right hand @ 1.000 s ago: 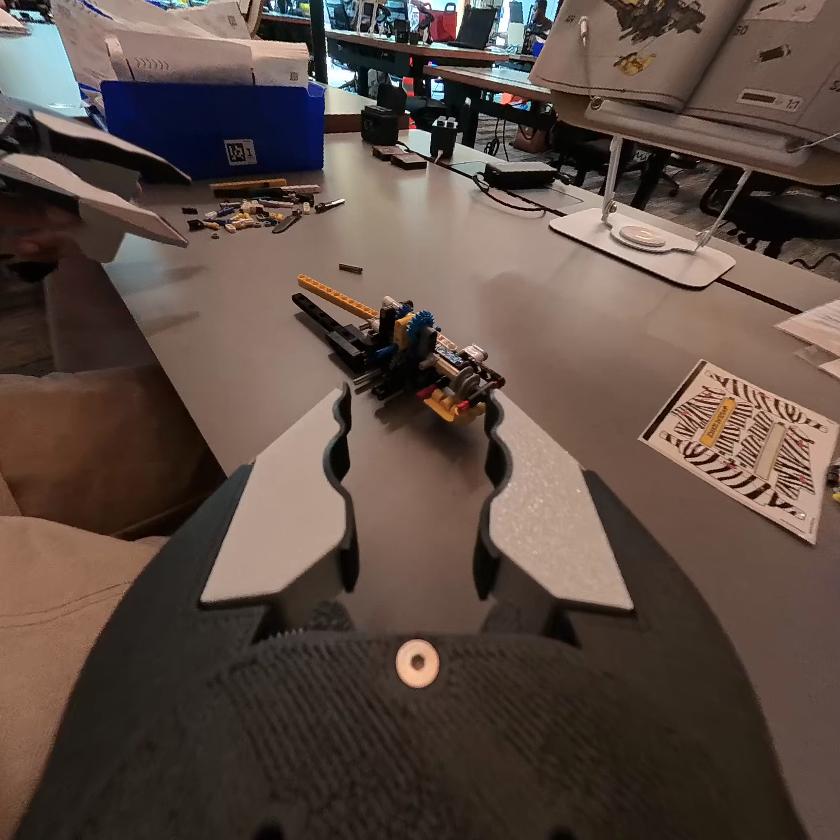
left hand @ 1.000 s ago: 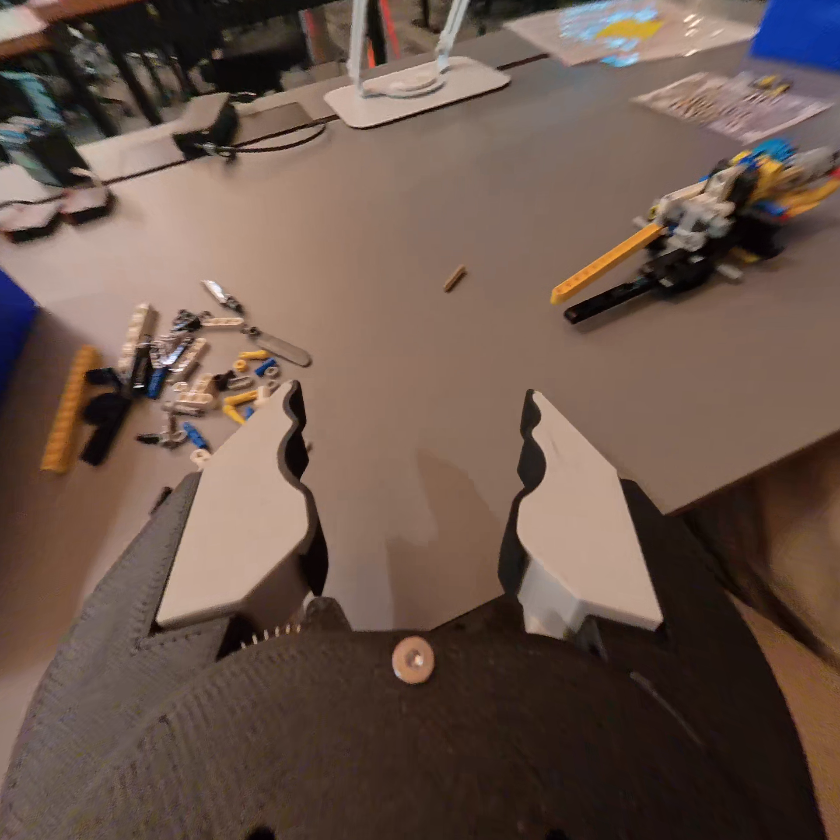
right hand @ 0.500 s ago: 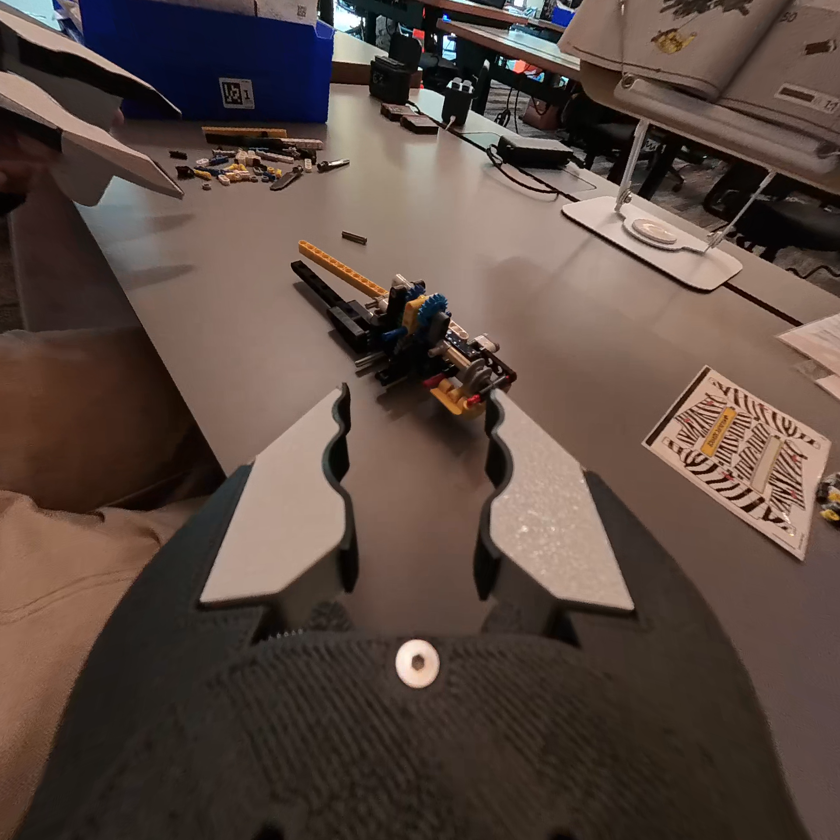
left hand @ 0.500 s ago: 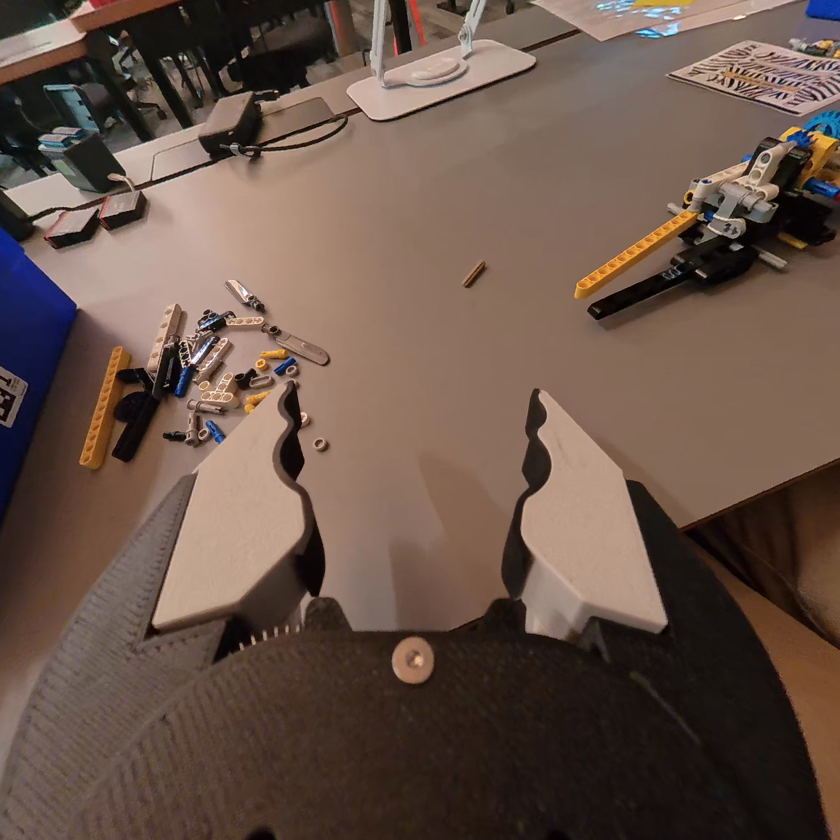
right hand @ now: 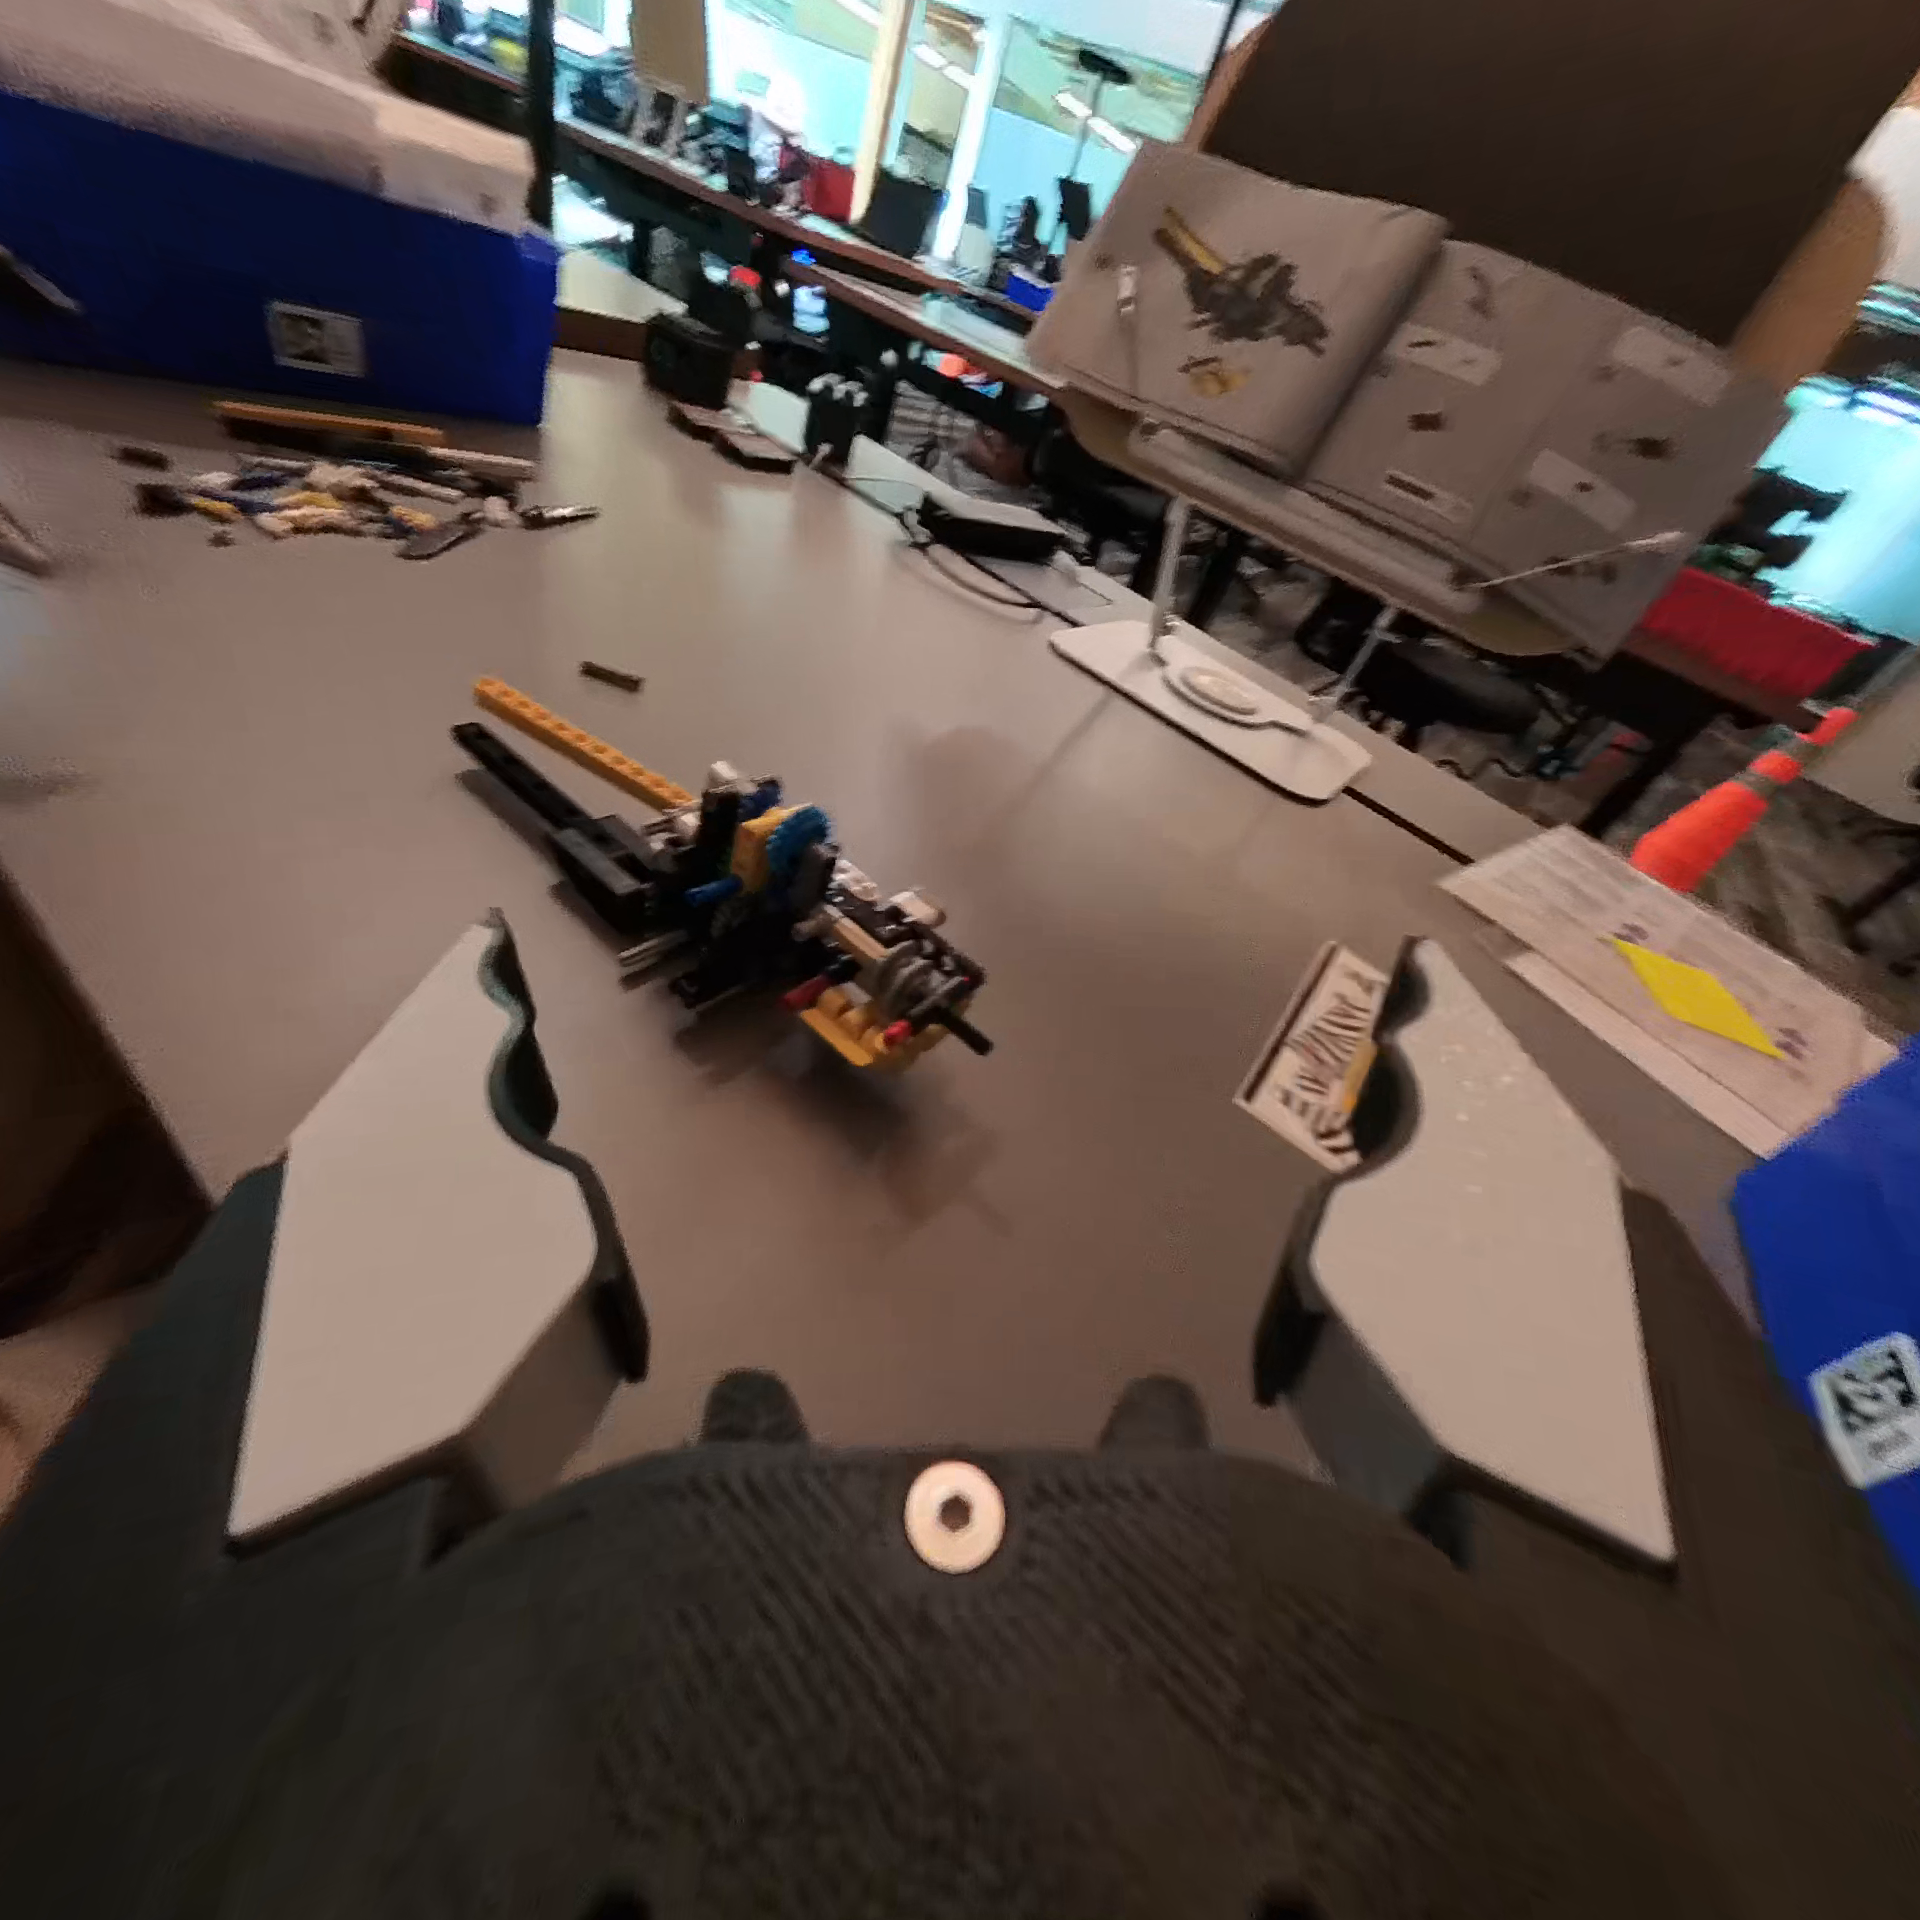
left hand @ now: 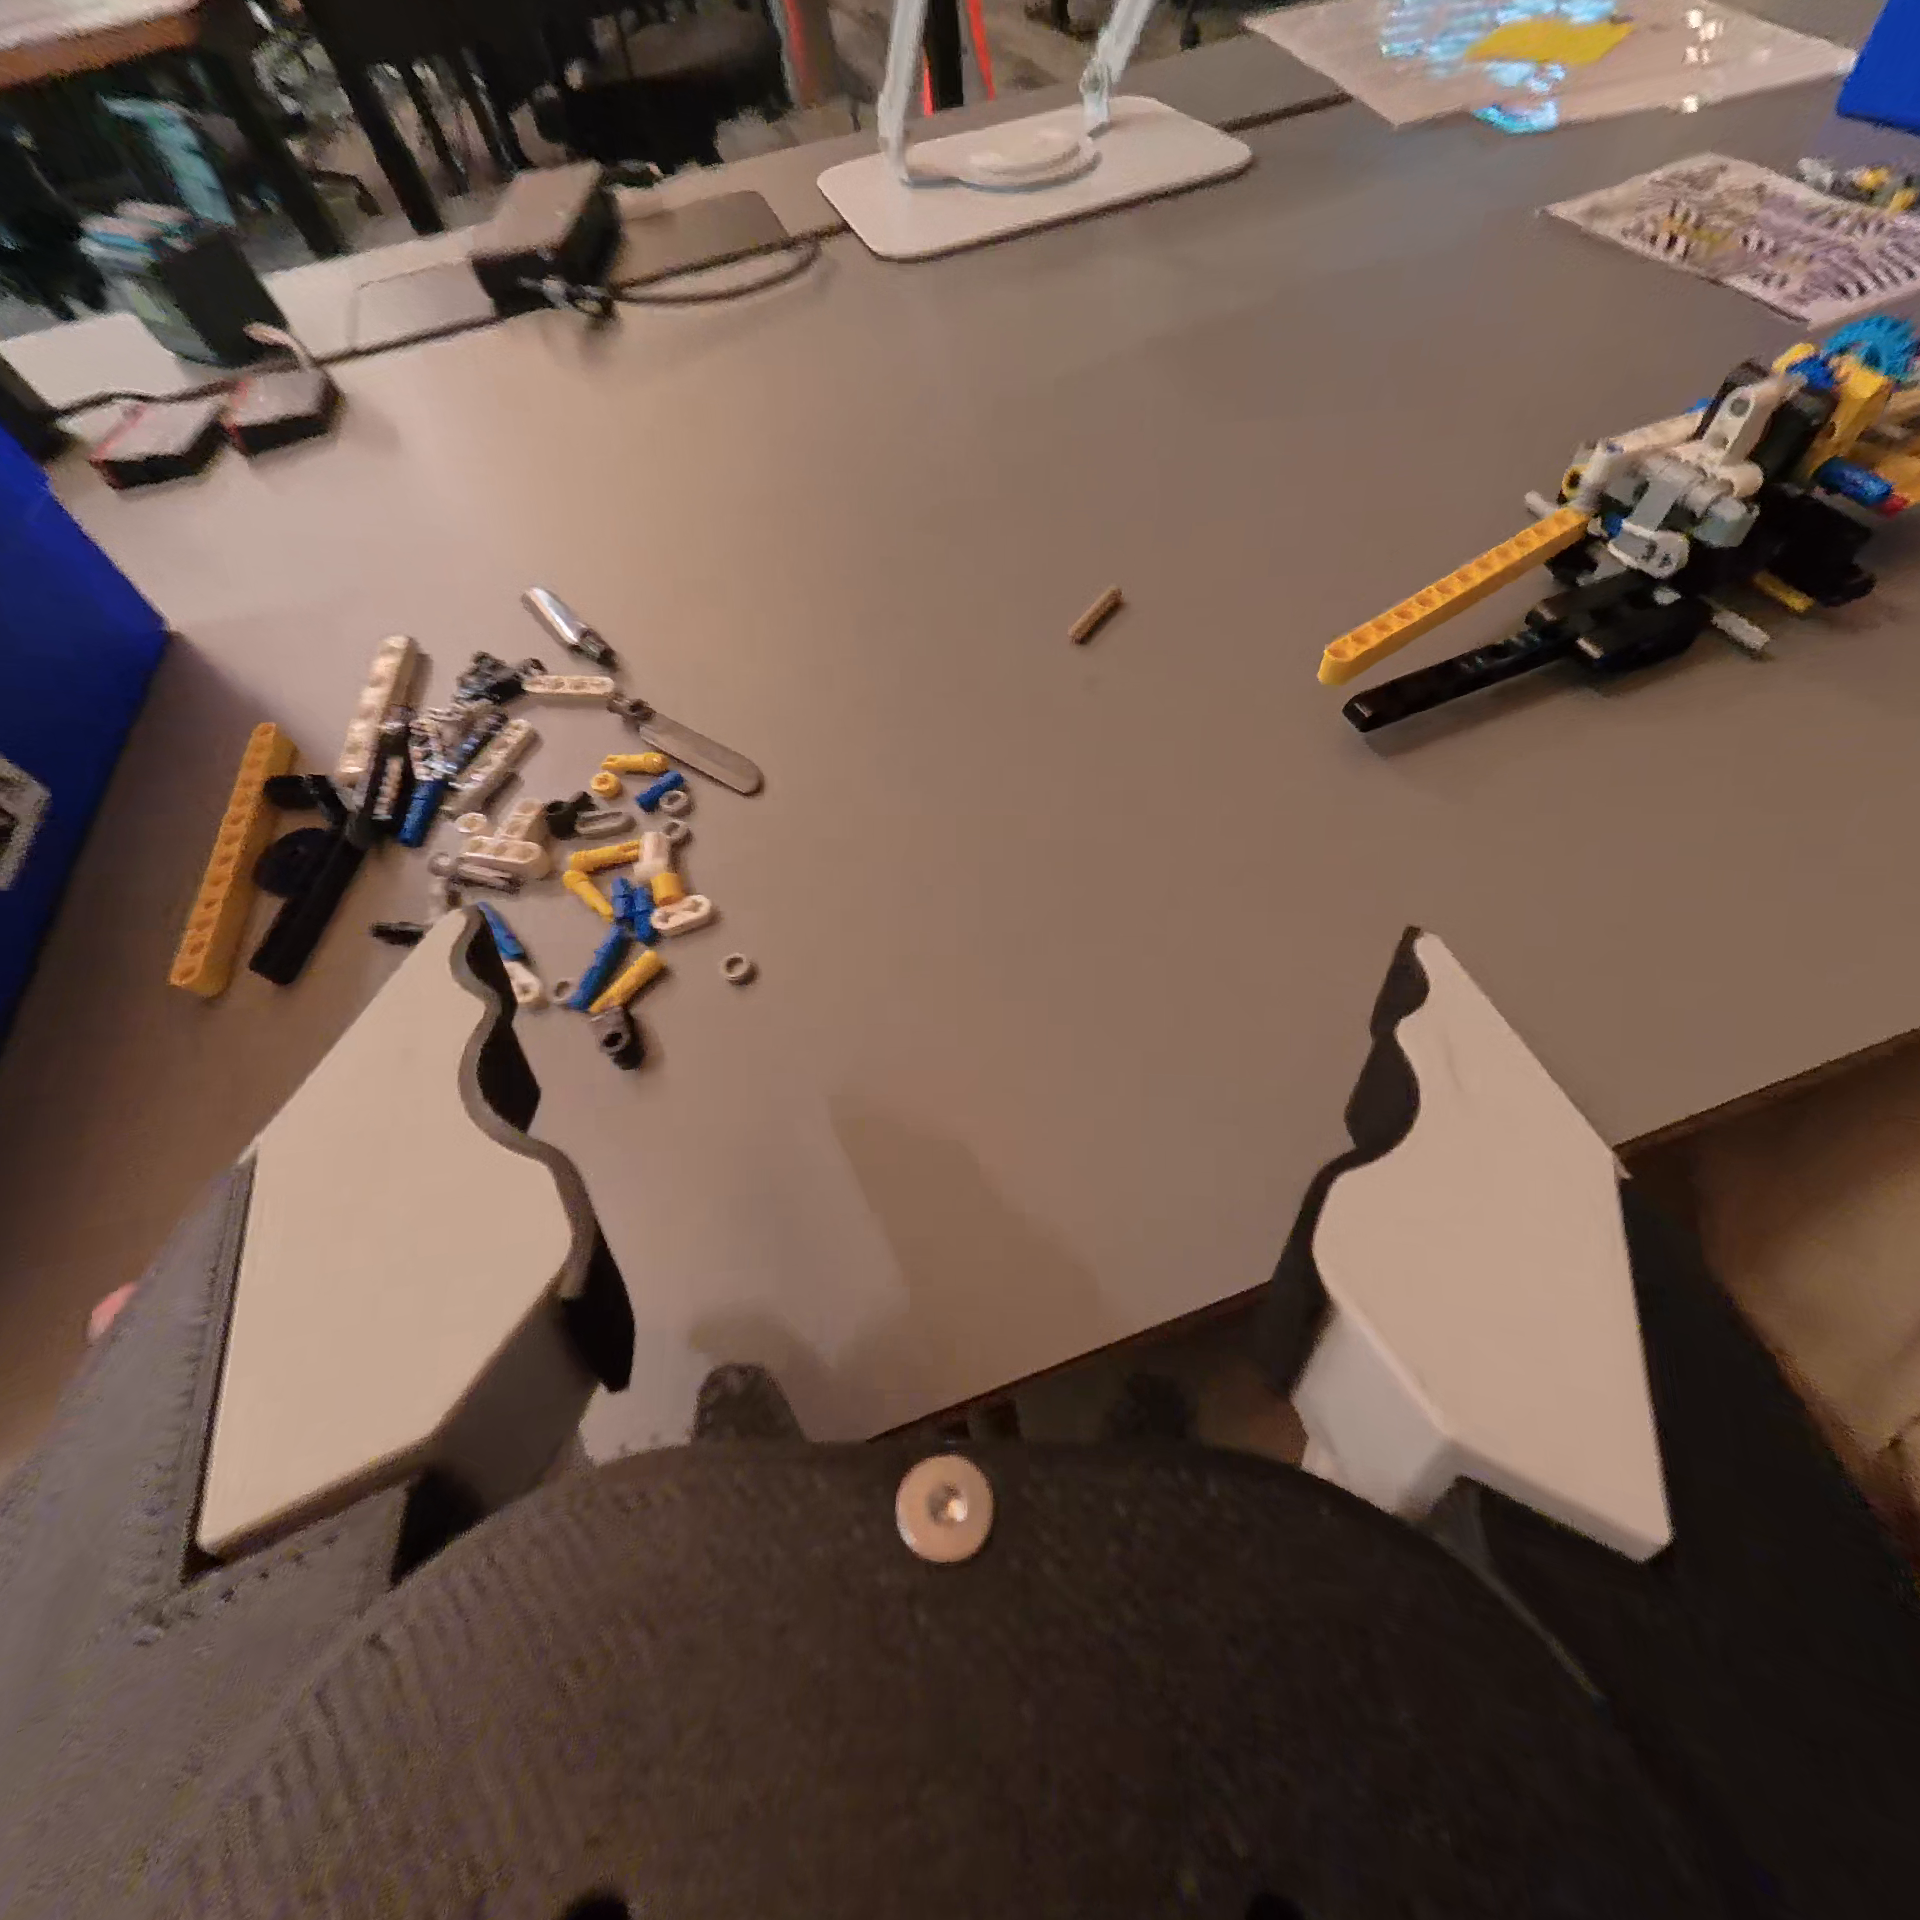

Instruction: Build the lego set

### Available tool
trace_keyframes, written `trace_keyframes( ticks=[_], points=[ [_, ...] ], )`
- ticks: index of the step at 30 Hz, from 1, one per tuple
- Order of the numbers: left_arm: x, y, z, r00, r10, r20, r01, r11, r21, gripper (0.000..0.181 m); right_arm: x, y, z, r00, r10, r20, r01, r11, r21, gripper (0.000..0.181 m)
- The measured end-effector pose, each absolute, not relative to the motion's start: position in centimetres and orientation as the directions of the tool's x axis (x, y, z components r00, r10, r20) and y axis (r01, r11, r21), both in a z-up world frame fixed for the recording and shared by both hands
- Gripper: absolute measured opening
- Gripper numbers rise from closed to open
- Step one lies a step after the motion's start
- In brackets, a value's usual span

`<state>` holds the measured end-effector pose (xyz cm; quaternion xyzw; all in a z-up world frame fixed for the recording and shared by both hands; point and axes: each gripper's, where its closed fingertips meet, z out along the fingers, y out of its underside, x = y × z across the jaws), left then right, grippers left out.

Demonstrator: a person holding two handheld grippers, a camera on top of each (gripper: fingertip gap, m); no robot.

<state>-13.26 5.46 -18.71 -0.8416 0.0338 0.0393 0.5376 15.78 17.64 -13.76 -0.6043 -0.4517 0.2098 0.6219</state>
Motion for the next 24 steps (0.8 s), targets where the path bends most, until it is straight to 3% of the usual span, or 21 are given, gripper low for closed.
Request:
trace_keyframes(
  ticks=[4,7,8,9,10,11,13,15,16,19,20,22,23,24],
  points=[
    [-15.8,3.9,-15.9,0.993,0.079,-0.088,-0.061,-0.298,-0.953,0.157,17.0,18.6,-11.9,0.547,0.811,0.208,0.159,0.143,-0.977,0.158],
    [-17.4,2.4,-15.1,0.997,0.080,-0.006,0.013,-0.243,-0.970,0.156,17.2,19.3,-11.5,0.530,0.841,0.108,0.083,0.076,-0.994,0.143],
    [-17.9,1.9,-14.9,0.997,0.076,0.029,0.046,-0.228,-0.973,0.141,16.9,19.2,-11.4,0.505,0.859,0.089,0.064,0.066,-0.996,0.129],
    [-17.8,1.5,-14.7,0.998,0.036,0.057,0.063,-0.214,-0.975,0.111,16.5,18.9,-11.3,0.466,0.882,0.073,0.047,0.057,-0.997,0.113],
    [-17.5,0.9,-14.1,0.997,-0.019,0.075,0.070,-0.180,-0.981,0.068,15.9,18.5,-11.3,0.423,0.904,0.063,0.035,0.053,-0.998,0.096],
    [-17.0,0.4,-13.0,0.993,-0.072,0.089,0.080,-0.123,-0.989,0.040,15.4,18.1,-11.3,0.388,0.919,0.067,0.033,0.058,-0.998,0.086],
    [-17.2,-0.5,-11.3,0.992,-0.076,0.103,0.102,-0.012,-0.995,0.027,14.5,17.8,-11.6,0.366,0.922,0.128,0.068,0.111,-0.992,0.073],
    [-17.4,-1.2,-10.3,0.996,-0.065,0.057,0.061,0.069,-0.996,0.002,13.7,17.1,-12.1,0.334,0.918,0.214,0.122,0.183,-0.976,0.058],
    [-17.3,-1.3,-10.1,0.998,-0.062,0.028,0.034,0.098,-0.995,0.000,13.4,16.8,-12.4,0.320,0.917,0.239,0.147,0.201,-0.968,0.049],
    [-15.9,-0.8,-10.5,0.994,-0.110,-0.003,0.007,0.091,-0.996,0.000,12.8,15.6,-13.1,0.257,0.918,0.304,0.199,0.257,-0.946,0.014],
    [-15.7,-0.4,-11.0,0.994,-0.108,0.006,0.013,0.066,-0.998,0.019,12.9,15.7,-13.1,0.266,0.906,0.330,0.211,0.279,-0.937,0.010],
    [-17.1,0.8,-11.7,0.999,0.009,0.047,0.047,0.035,-0.998,0.116,13.5,16.5,-12.8,0.323,0.875,0.360,0.225,0.299,-0.928,0.018],
    [-17.8,1.2,-12.4,0.996,0.056,0.074,0.074,-0.011,-0.997,0.142,14.0,17.4,-12.5,0.383,0.852,0.356,0.225,0.287,-0.931,0.040],
    [-17.9,1.5,-12.8,0.992,0.062,0.109,0.112,-0.050,-0.992,0.157,14.8,18.6,-12.0,0.466,0.821,0.329,0.212,0.257,-0.943,0.082]
  ],
)
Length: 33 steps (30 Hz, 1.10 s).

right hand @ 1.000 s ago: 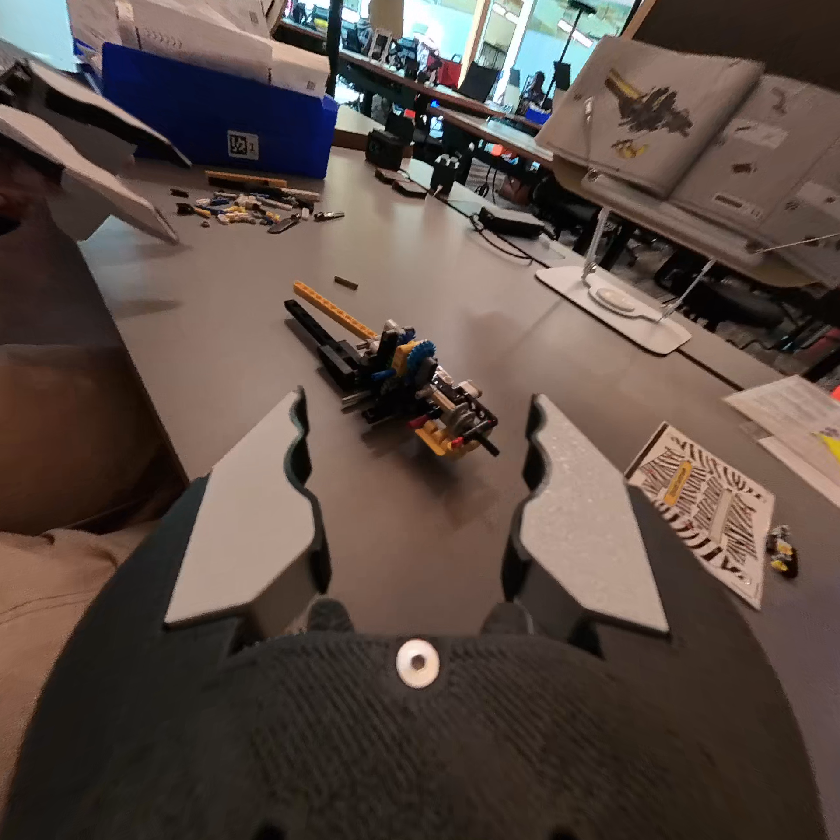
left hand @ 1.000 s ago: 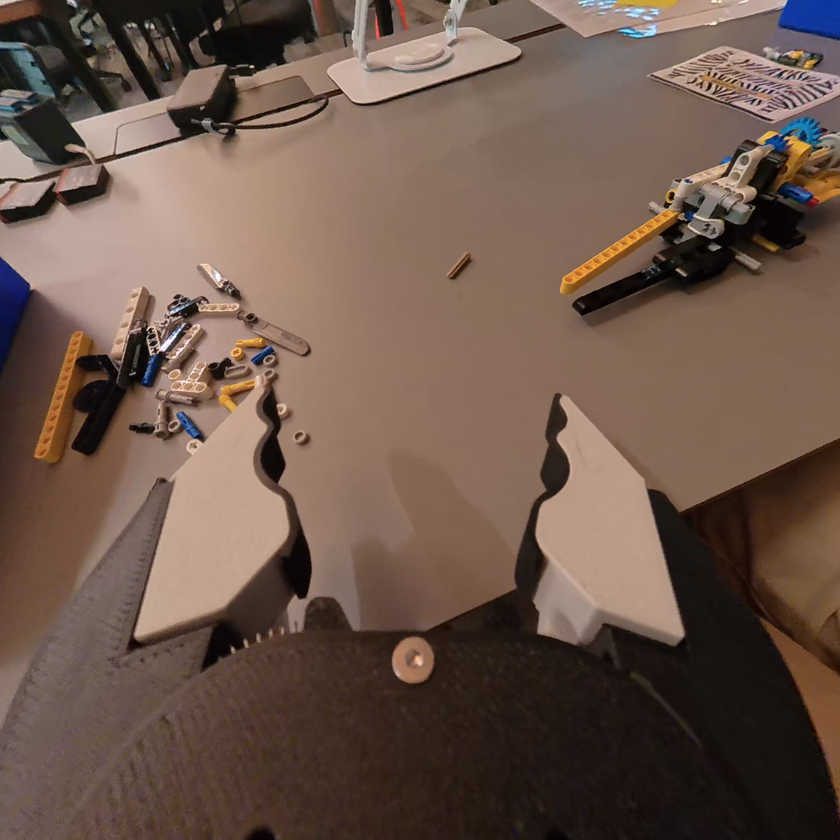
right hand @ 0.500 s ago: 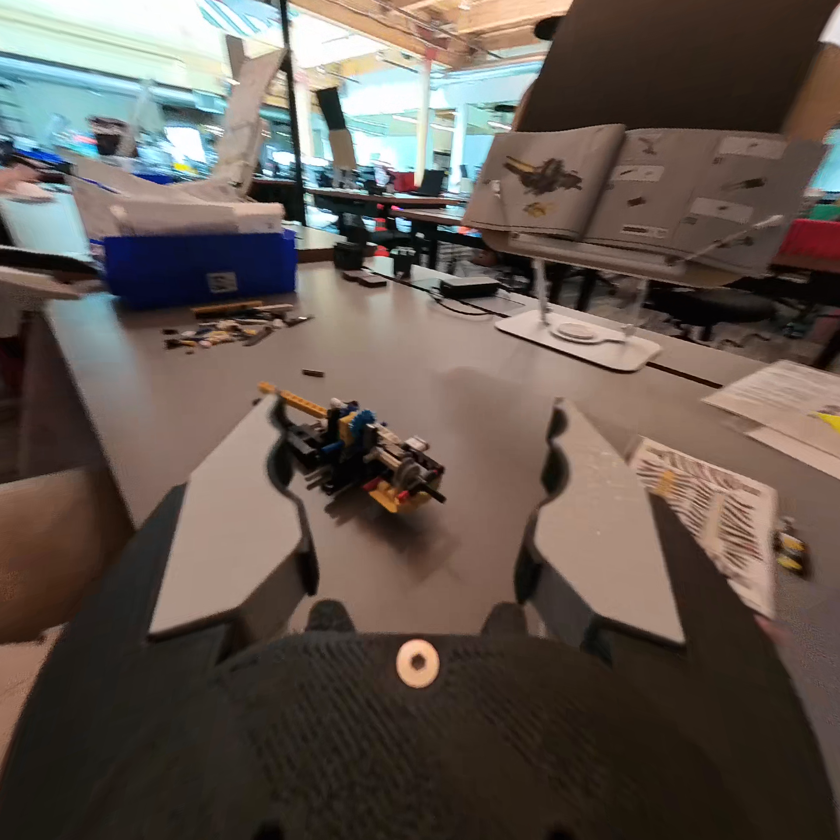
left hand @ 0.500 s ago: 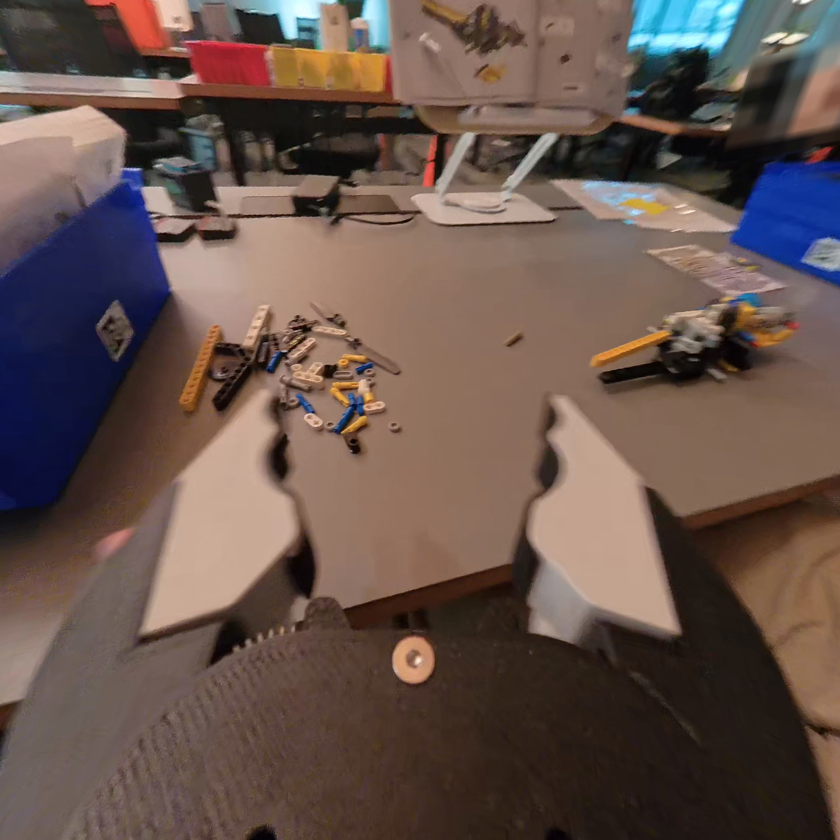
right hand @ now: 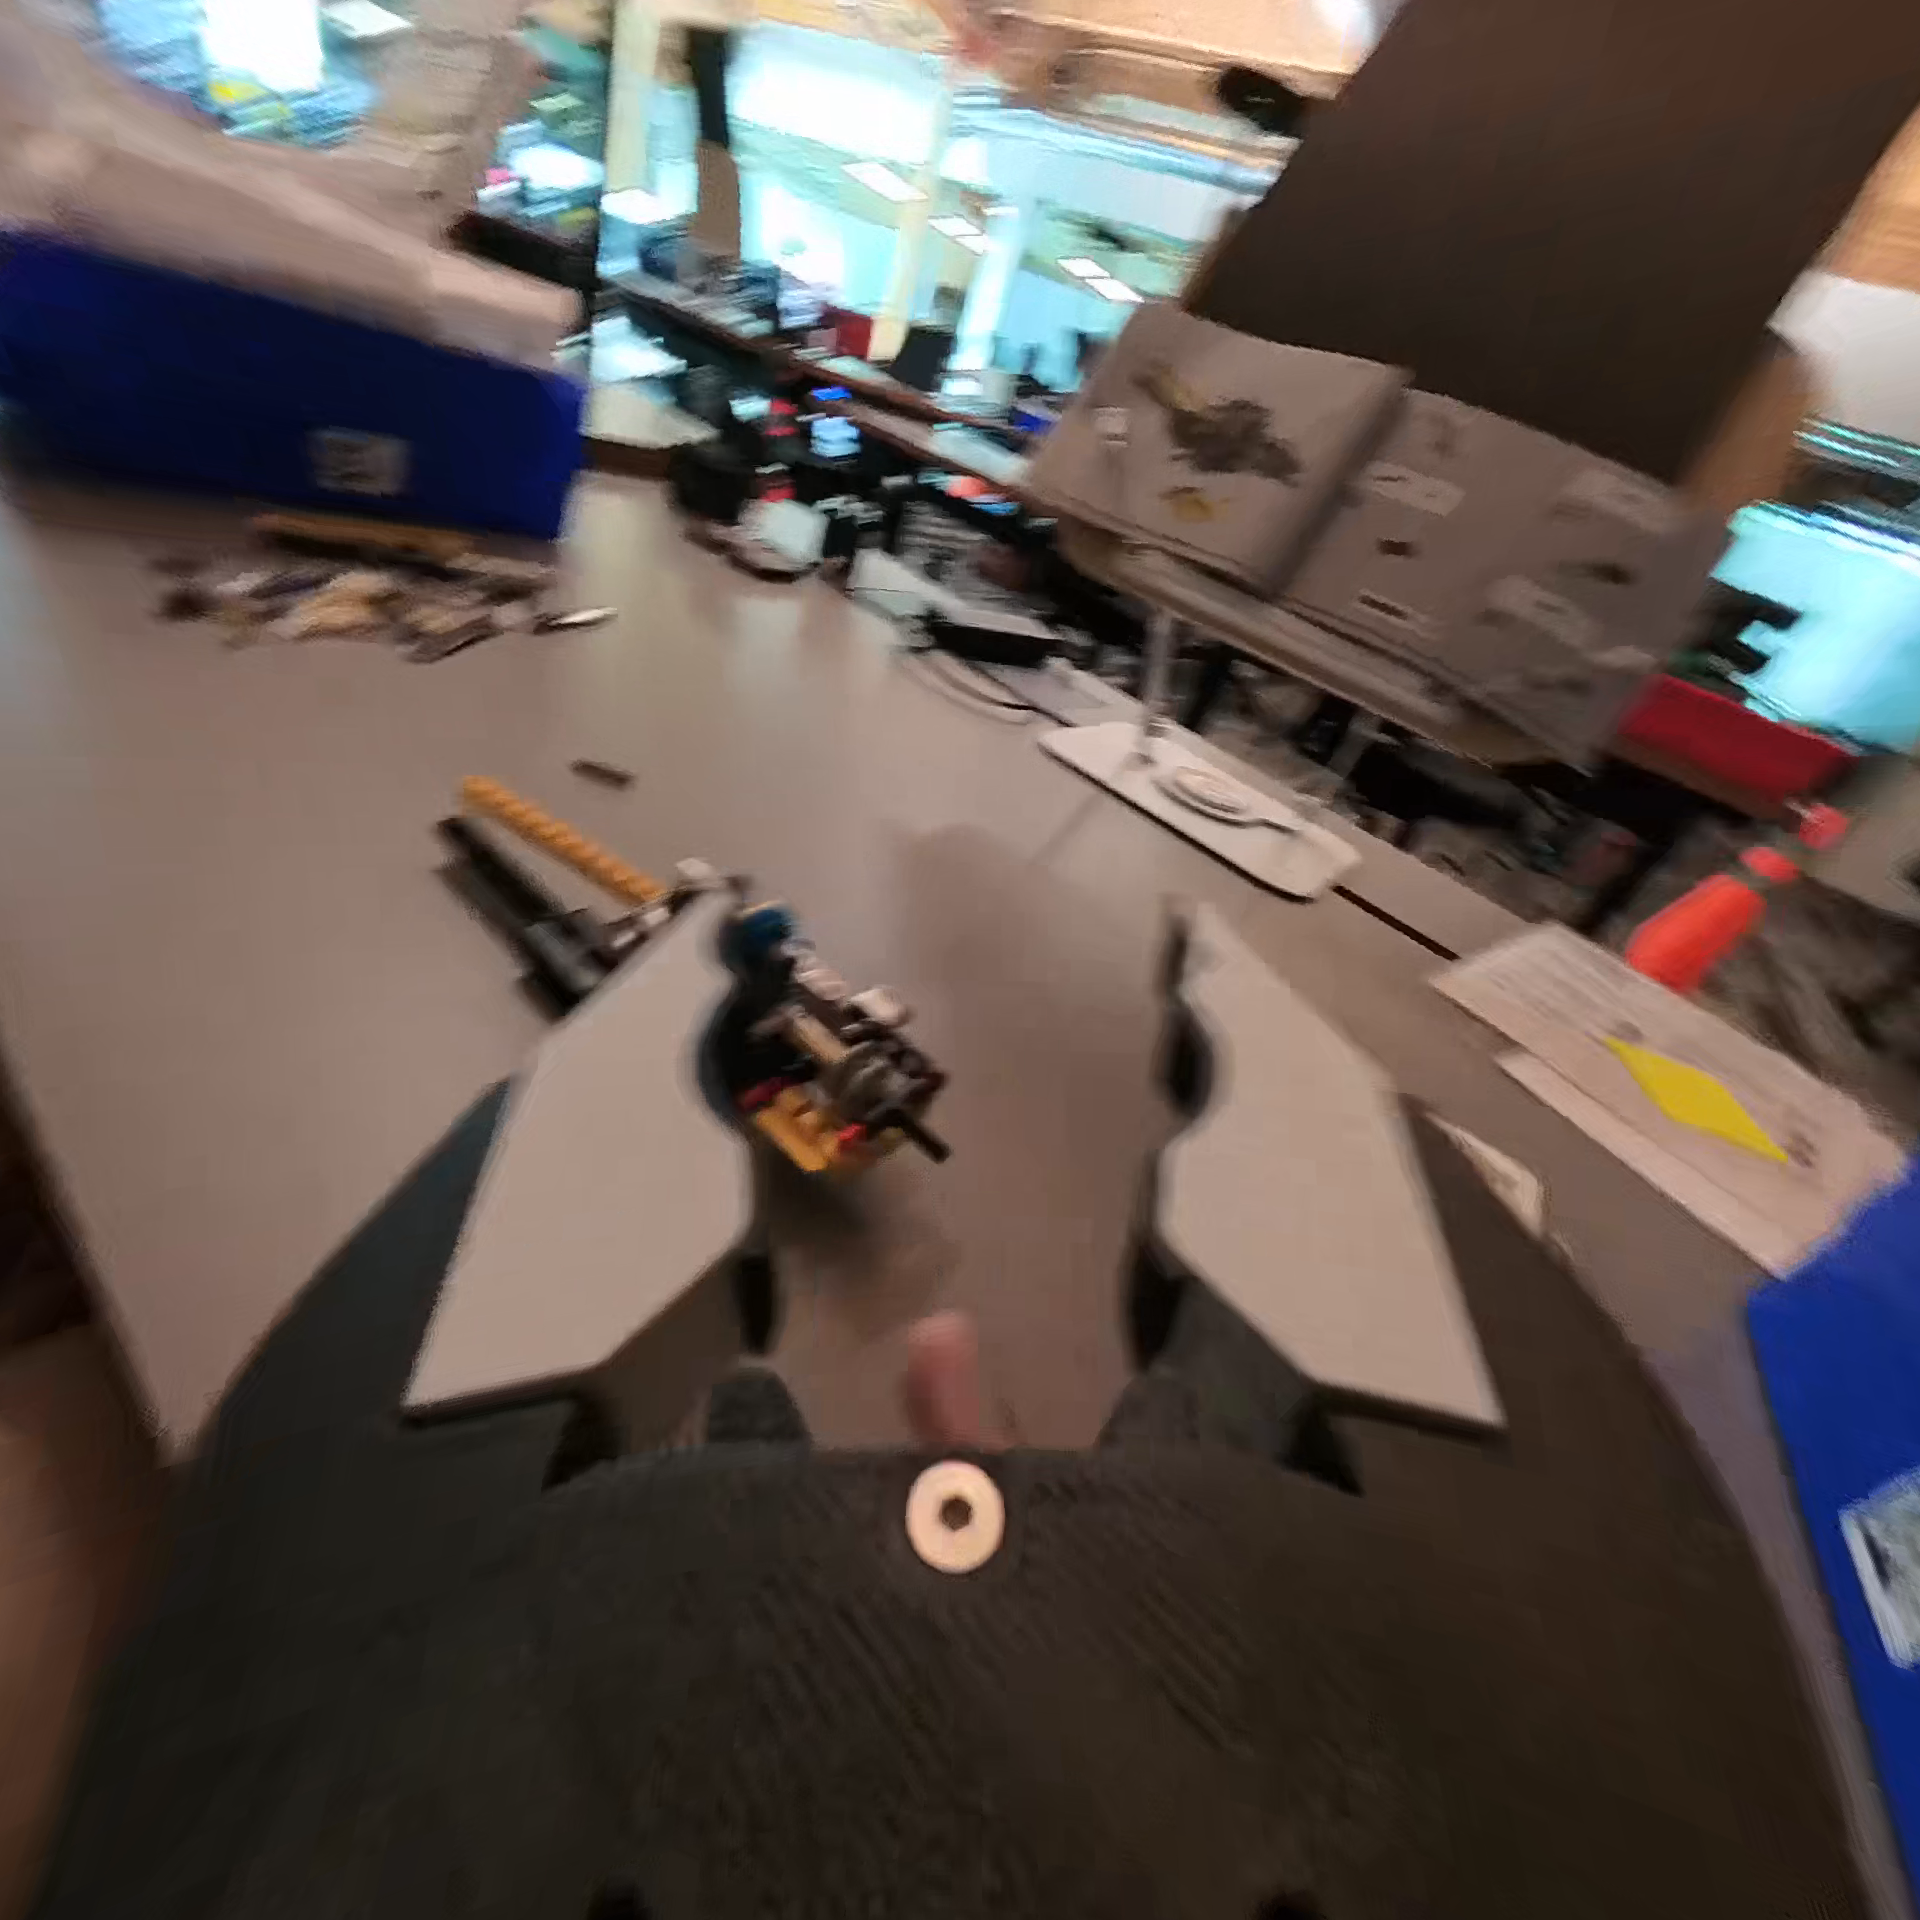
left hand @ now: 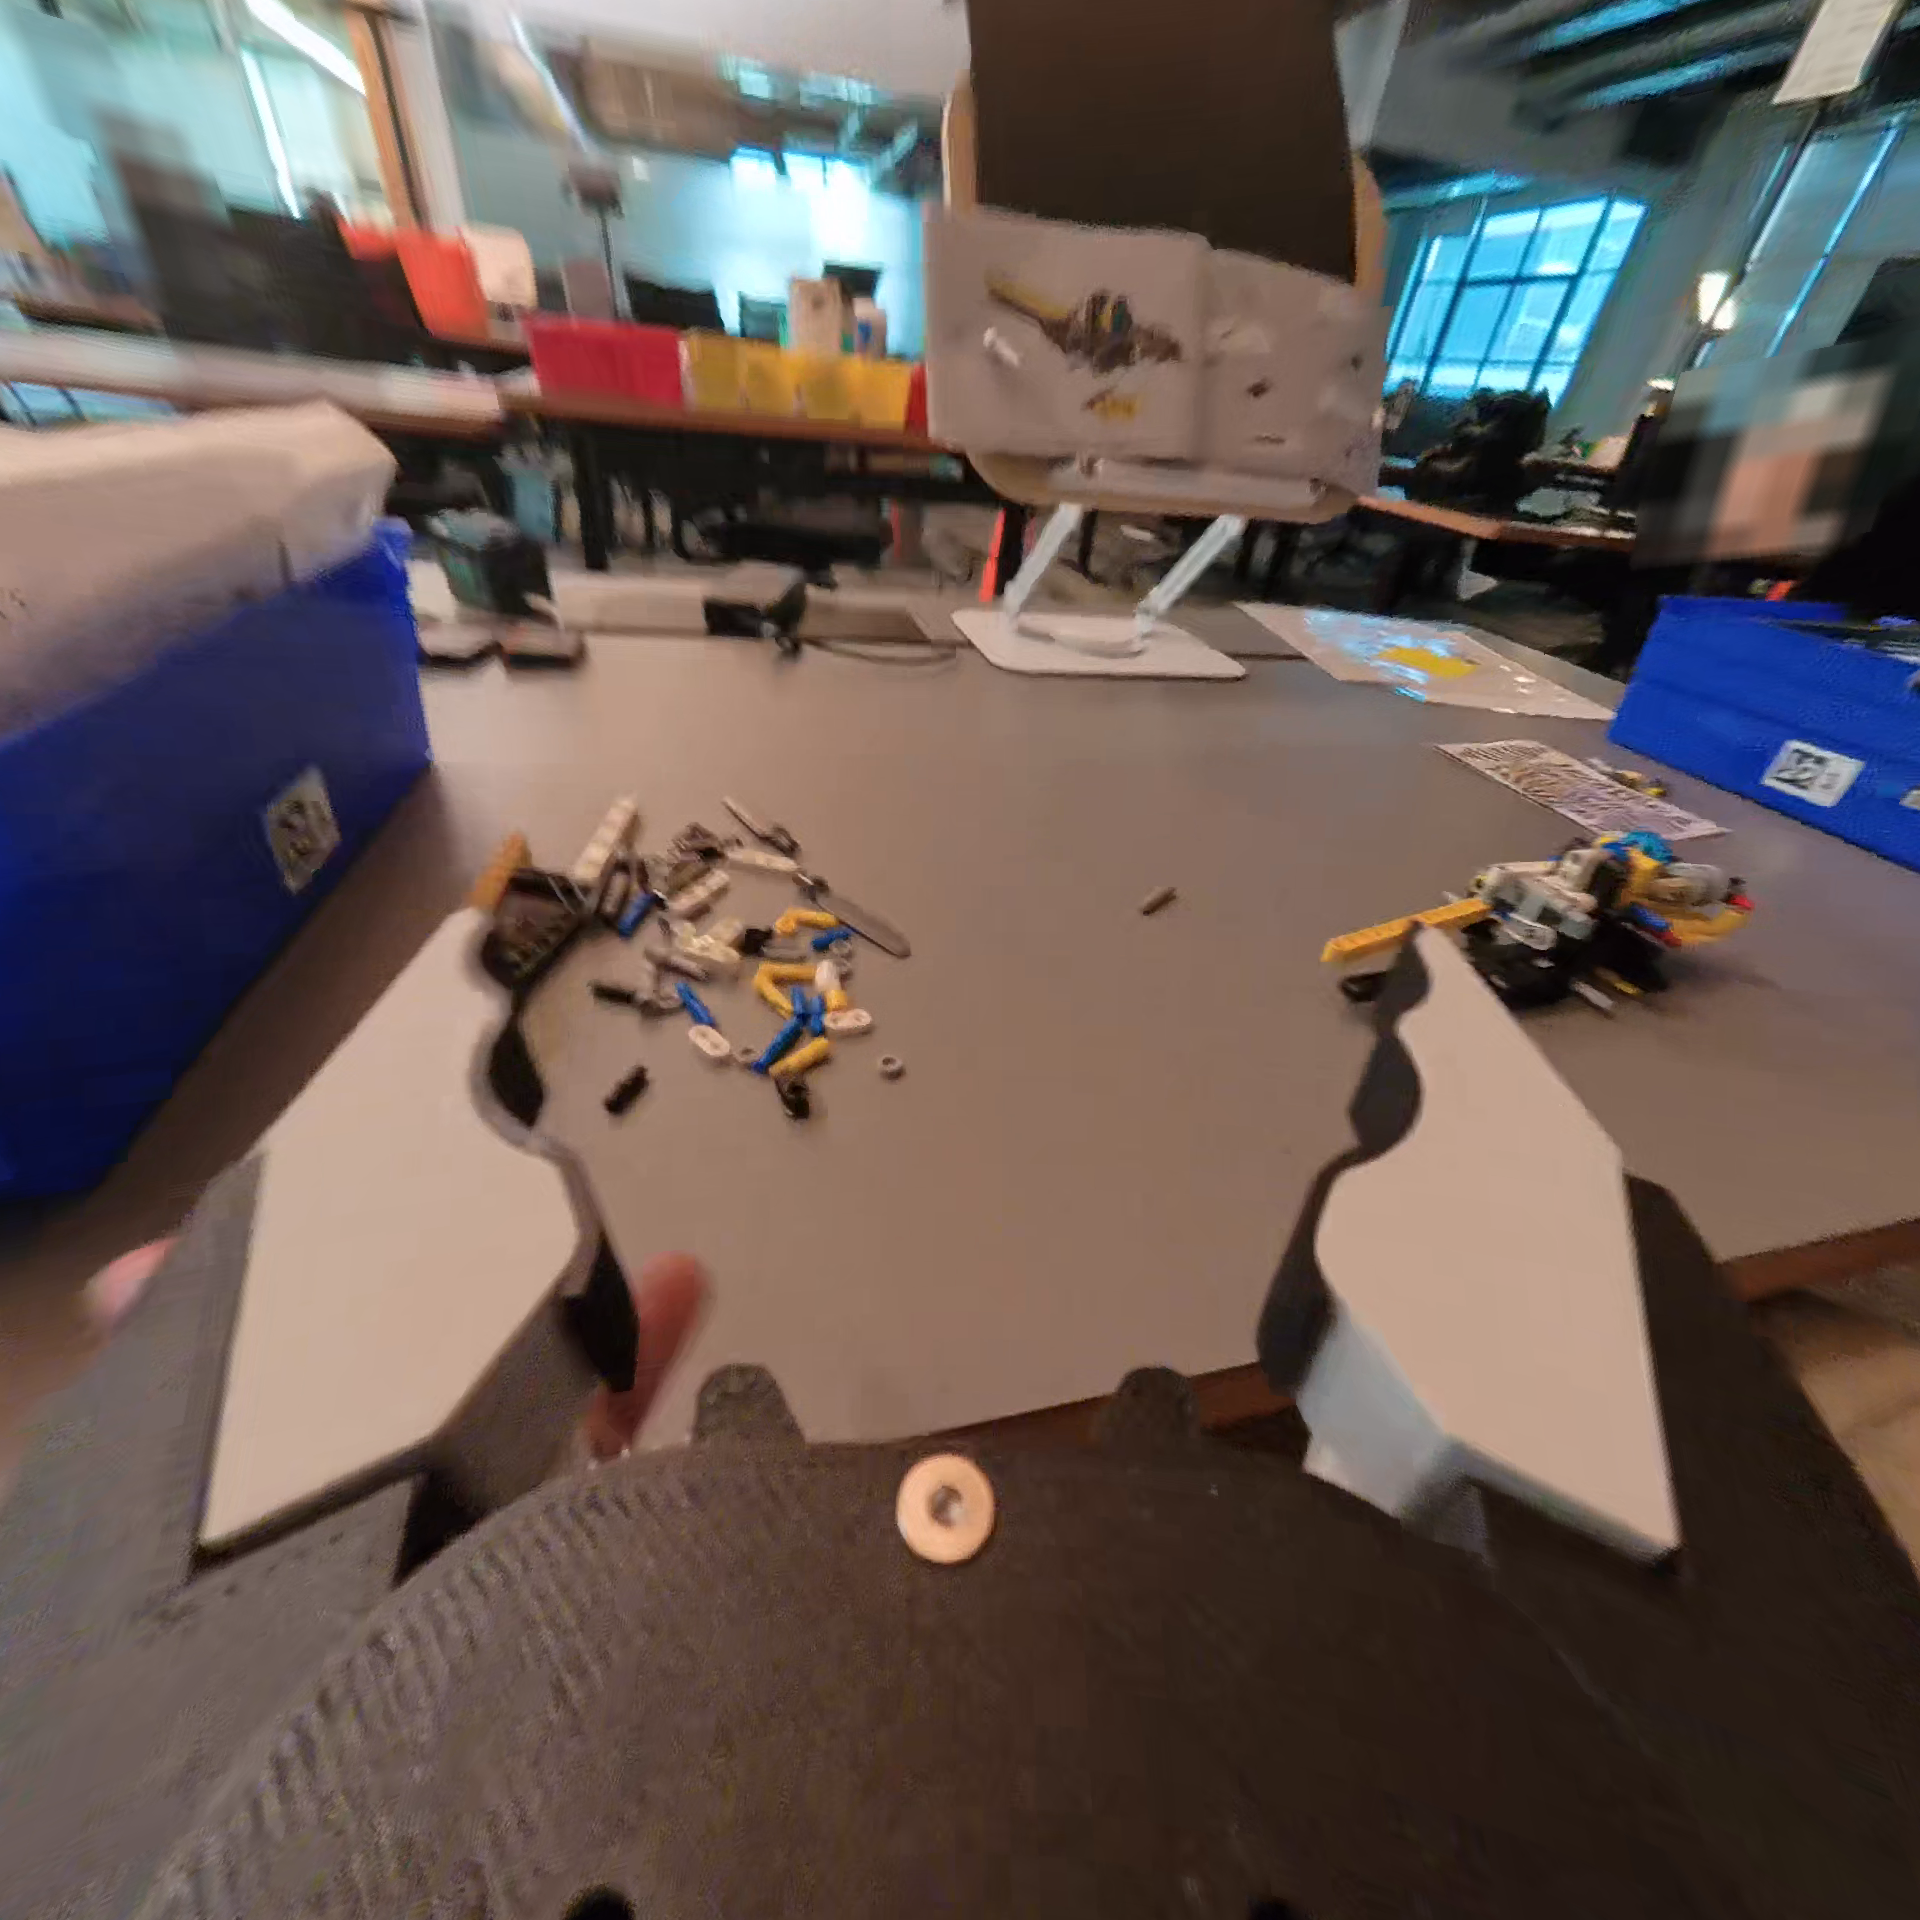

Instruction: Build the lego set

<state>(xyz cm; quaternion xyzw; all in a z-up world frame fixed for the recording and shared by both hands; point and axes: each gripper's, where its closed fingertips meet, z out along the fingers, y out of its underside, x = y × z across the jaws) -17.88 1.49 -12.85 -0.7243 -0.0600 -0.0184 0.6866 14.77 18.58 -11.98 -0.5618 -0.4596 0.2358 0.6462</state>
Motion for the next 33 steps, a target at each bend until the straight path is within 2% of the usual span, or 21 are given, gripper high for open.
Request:
trace_keyframes(
  ticks=[2,5,9,12,14,16,18,19,22,24,25,27,29,31,32,33],
  points=[
    [-17.2,1.7,-12.7,0.982,0.003,0.188,0.188,-0.056,-0.981,0.159,16.4,20.8,-11.2,0.612,0.754,0.239,0.159,0.179,-0.971,0.149],
    [-18.8,1.6,-12.7,0.979,0.067,0.194,0.197,-0.041,-0.980,0.159,19.6,24.2,-12.2,0.776,0.610,0.162,0.160,0.058,-0.985,0.155],
    [-21.4,1.9,-13.4,0.982,0.175,0.073,0.089,-0.088,-0.992,0.157,21.6,25.9,-12.7,0.817,0.545,0.188,0.201,0.036,-0.979,0.159],
    [-22.9,1.9,-14.5,0.973,0.226,0.043,0.077,-0.146,-0.986,0.153,22.5,26.6,-14.2,0.818,0.557,0.146,0.206,-0.046,-0.977,0.159],
    [-22.8,1.3,-13.4,0.982,0.190,-0.008,0.013,-0.107,-0.994,0.157,23.0,26.8,-15.1,0.818,0.572,0.064,0.173,-0.138,-0.975,0.151],
    [-23.4,0.7,-12.0,0.974,0.224,-0.024,-0.009,-0.066,-0.998,0.151,23.0,26.5,-14.9,0.803,0.596,0.002,0.130,-0.173,-0.976,0.144],
    [-24.0,0.3,-11.9,0.968,0.246,-0.039,-0.024,-0.064,-0.998,0.150,23.4,26.6,-13.7,0.817,0.575,0.028,0.114,-0.114,-0.987,0.136],
    [-24.3,0.1,-12.2,0.965,0.260,-0.036,-0.018,-0.071,-0.997,0.141,23.9,26.7,-12.9,0.839,0.540,0.062,0.113,-0.062,-0.992,0.133],
    [-23.1,-0.3,-11.1,0.977,0.189,-0.097,-0.096,-0.015,-0.995,0.070,23.3,25.5,-12.6,0.828,0.552,0.099,0.172,-0.082,-0.982,0.083],
    [-23.1,-0.7,-10.6,0.959,0.233,-0.159,-0.161,-0.008,-0.987,0.021,22.6,24.7,-12.5,0.811,0.571,0.126,0.210,-0.083,-0.974,0.049],
    [-23.7,-1.0,-10.5,0.937,0.297,-0.184,-0.188,-0.016,-0.982,0.000,22.6,24.6,-12.1,0.820,0.548,0.166,0.228,-0.046,-0.973,0.047],
    [-24.2,-1.5,-10.2,0.904,0.371,-0.211,-0.224,-0.008,-0.974,0.000,23.8,24.9,-11.7,0.848,0.430,0.311,0.334,0.021,-0.942,0.051],
    [-23.5,-1.0,-10.8,0.922,0.330,-0.202,-0.206,-0.023,-0.978,0.000,24.6,25.0,-11.5,0.835,0.318,0.450,0.447,0.085,-0.890,0.019],
    [-23.2,-0.7,-11.3,0.937,0.311,-0.157,-0.154,-0.035,-0.987,0.000,24.4,24.8,-11.4,0.825,0.267,0.499,0.474,0.155,-0.867,0.002],
    [-22.8,-0.4,-11.5,0.952,0.282,-0.120,-0.115,-0.034,-0.993,0.000,24.1,24.8,-11.6,0.826,0.283,0.488,0.458,0.168,-0.873,0.001],
    [-22.1,-0.1,-11.9,0.970,0.229,-0.081,-0.073,-0.041,-0.996,0.000,23.6,24.7,-12.0,0.828,0.326,0.456,0.426,0.162,-0.890,0.008]
  ],
)
